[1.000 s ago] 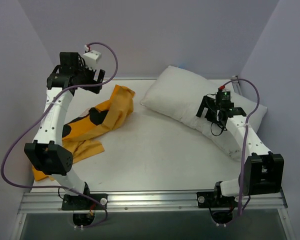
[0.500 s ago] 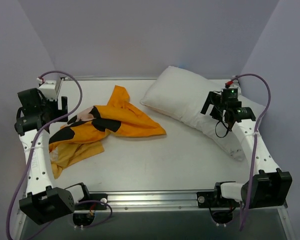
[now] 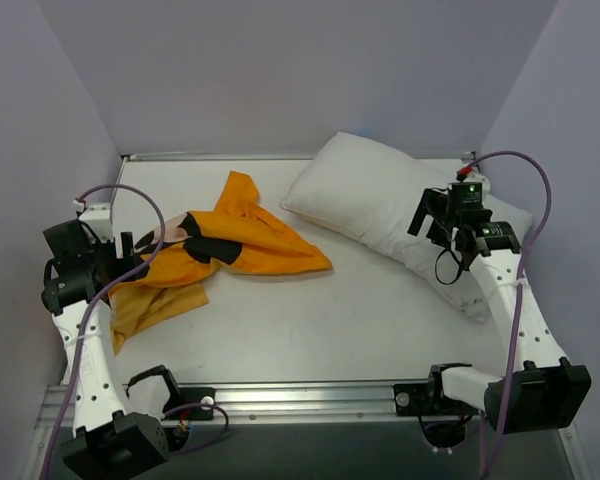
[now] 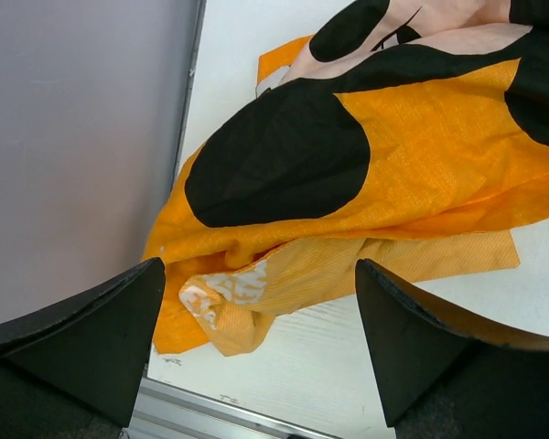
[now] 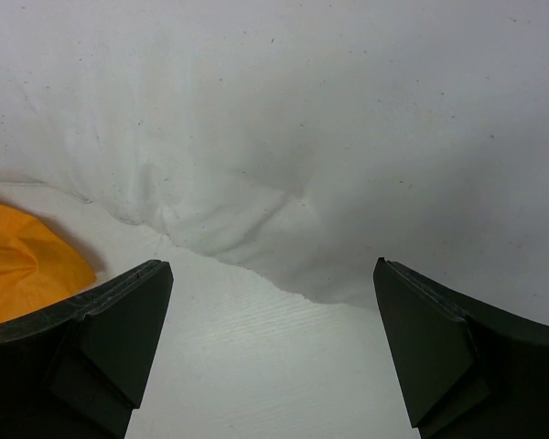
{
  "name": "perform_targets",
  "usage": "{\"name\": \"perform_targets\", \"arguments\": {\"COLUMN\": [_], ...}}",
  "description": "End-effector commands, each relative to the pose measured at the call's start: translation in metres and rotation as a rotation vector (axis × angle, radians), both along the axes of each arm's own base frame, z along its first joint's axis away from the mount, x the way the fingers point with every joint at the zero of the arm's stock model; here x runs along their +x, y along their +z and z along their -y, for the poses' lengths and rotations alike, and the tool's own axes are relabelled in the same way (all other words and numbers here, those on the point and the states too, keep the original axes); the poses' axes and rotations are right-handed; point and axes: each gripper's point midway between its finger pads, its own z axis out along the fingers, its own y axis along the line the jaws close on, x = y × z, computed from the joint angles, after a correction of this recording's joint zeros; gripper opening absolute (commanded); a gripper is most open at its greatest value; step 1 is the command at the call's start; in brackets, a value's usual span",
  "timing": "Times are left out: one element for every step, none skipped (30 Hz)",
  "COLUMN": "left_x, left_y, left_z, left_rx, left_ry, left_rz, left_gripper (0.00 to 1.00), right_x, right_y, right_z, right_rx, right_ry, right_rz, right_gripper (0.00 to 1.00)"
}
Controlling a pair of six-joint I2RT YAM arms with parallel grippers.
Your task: Remove the pillowcase from the pillow
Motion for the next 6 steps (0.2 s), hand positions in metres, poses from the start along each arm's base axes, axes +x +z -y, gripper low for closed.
{"name": "perform_targets", "arguments": {"left_x": [0.0058,0.0049,0.0044,0.0034,0.0026,0.0021], "left_y": [0.0113,0.0105,0.01,0.0096,0.0092,0.0093], "left_z": [-0.0046,-0.0042,-0.0041,-0.004,-0.0034,-0.0033], "left_rx": [0.017,0.016,0.016,0.017,0.016,0.017], "left_ry": [0.024,0.024,0.023,0.023,0.021,0.02], "left_rz": [0.068,0.067,0.063,0.058,0.055,0.055], "left_gripper": [0.94,0.94,0.94,0.94,0.94,0.94], "right_x": [-0.0126,-0.0134,-0.0141,-0.014,-0.0139,-0.0143], "right_y": [0.0086,0.0083,0.01,0.0128,0.0139,0.0147], "right_z": [0.0058,0.0056,0.0047,0.0038,0.0032,0.0031], "right_rx": [-0.04,-0.039,-0.035,-0.031,-0.027,-0.028], "right_ry": [0.004,0.005,0.01,0.013,0.014,0.017], "right_rz": [0.008,0.01,0.017,0.031,0.035,0.038], "right_gripper": [1.0,1.0,1.0,1.0,1.0,1.0]}}
